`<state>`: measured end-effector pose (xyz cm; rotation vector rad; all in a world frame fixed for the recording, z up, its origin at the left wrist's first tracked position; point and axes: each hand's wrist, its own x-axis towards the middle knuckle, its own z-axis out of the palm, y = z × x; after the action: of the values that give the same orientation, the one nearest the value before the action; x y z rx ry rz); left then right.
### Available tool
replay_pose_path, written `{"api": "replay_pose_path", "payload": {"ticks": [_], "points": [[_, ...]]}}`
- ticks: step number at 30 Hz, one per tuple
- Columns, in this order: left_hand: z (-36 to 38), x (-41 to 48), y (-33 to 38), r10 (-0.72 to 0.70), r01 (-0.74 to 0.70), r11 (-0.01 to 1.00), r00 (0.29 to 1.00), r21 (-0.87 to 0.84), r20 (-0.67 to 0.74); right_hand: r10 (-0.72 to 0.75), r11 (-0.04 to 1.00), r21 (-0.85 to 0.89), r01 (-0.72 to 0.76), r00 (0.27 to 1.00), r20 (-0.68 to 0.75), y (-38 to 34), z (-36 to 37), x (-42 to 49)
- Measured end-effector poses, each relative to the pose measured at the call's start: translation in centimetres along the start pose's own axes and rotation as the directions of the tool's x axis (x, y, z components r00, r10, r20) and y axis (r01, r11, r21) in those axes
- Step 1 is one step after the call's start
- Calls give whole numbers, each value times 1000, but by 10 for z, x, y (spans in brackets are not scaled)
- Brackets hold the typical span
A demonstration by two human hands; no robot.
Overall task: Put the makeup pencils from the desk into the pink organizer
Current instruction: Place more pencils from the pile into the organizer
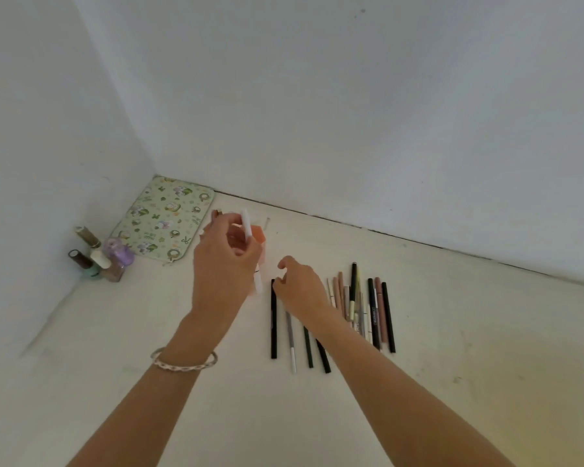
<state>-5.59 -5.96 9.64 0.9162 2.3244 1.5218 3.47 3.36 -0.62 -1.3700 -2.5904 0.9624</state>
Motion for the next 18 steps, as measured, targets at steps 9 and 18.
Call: {"api": "replay_pose_path", "payload": {"ticks": [9,18], "points": [[-36,31,-3,99,-165,971,935,-171,-340,-43,999,-12,42,990,-132,-12,21,-12],[-29,63,-55,233,-224,972,926,64,-298,-20,796,474,377,798,-602,-55,-69,-3]]}}
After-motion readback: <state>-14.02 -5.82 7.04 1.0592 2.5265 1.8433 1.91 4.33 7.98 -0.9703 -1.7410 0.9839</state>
